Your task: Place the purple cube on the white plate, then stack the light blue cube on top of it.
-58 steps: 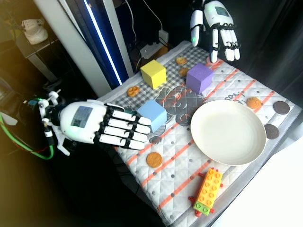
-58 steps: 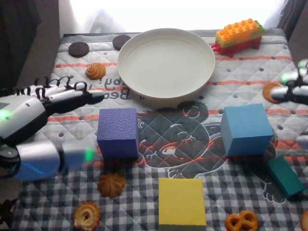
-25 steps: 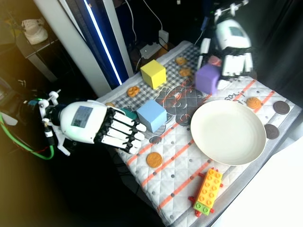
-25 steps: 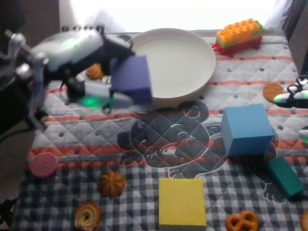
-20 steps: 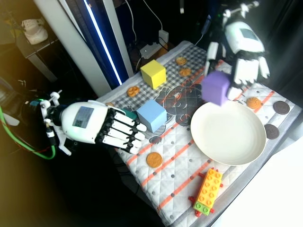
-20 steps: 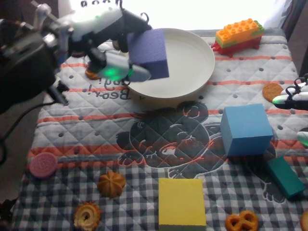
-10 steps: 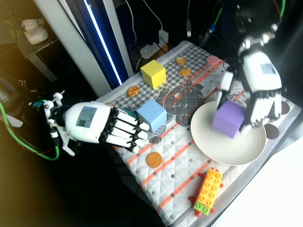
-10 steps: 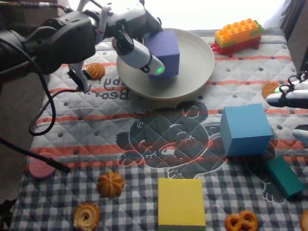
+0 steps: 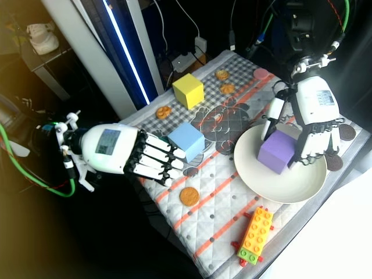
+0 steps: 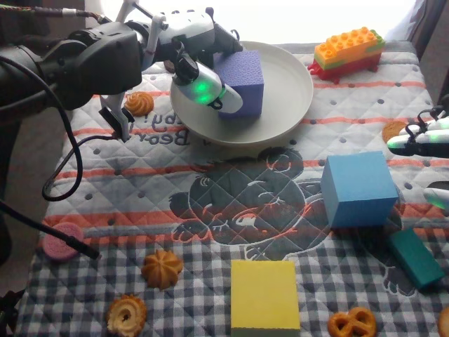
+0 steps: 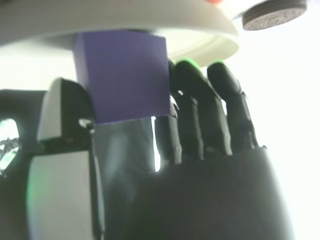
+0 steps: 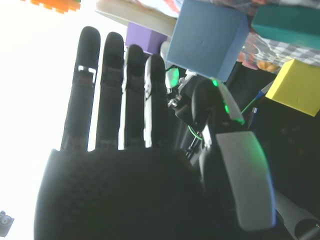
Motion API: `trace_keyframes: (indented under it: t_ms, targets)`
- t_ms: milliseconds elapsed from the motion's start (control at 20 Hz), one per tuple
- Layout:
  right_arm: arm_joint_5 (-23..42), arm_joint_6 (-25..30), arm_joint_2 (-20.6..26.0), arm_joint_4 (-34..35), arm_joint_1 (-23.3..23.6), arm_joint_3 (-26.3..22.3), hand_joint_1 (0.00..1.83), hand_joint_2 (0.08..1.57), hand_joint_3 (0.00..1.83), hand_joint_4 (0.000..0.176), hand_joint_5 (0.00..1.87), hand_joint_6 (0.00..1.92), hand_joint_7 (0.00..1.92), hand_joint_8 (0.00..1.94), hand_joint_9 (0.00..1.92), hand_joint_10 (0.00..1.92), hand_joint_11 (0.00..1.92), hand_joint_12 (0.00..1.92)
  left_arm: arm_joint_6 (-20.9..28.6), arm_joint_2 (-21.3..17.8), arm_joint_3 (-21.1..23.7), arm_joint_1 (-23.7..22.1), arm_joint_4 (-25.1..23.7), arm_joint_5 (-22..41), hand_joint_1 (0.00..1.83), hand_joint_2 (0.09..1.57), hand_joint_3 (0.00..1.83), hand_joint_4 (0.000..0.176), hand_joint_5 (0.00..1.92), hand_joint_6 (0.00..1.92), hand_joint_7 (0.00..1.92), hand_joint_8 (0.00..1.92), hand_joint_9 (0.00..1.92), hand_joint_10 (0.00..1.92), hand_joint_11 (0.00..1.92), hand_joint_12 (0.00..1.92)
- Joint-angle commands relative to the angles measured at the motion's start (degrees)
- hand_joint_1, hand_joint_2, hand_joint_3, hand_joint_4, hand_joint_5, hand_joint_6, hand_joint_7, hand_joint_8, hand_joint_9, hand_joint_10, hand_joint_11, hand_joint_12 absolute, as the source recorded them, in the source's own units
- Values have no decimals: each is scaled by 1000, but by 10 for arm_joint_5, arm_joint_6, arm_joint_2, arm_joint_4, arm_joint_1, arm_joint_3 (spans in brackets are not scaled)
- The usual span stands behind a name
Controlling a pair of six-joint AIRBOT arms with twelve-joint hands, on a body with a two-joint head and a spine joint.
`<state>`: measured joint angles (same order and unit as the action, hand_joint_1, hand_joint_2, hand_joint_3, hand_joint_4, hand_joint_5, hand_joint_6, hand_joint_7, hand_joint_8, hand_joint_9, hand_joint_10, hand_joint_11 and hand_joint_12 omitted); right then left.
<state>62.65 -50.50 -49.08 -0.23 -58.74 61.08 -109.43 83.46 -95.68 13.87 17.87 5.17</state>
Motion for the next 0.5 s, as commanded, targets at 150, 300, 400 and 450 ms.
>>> trace_keyframes:
  t_ms: [150,300,400,450]
  targets:
    - [66,-1,1,10,13,2,402,1407,2,4,581,1,599,0,652,0,423,636,0,-15,18,-1,2,75,884,902,1,176,27,1,239,0,306,227,0,1229]
    - [71,-1,0,10,23,3,525,1407,0,0,591,4,599,1,683,8,453,662,0,-42,54,5,2,101,807,869,0,176,0,0,87,0,274,49,0,1110]
    - [84,-1,-6,10,35,3,551,1400,0,11,585,0,609,4,642,0,429,655,0,-92,120,22,3,157,740,878,1,176,0,0,77,1,238,11,0,971]
    - [90,-1,-9,10,41,3,554,1397,0,13,585,1,608,2,624,0,423,651,0,-118,154,34,2,187,706,887,2,176,0,0,72,0,223,3,0,928]
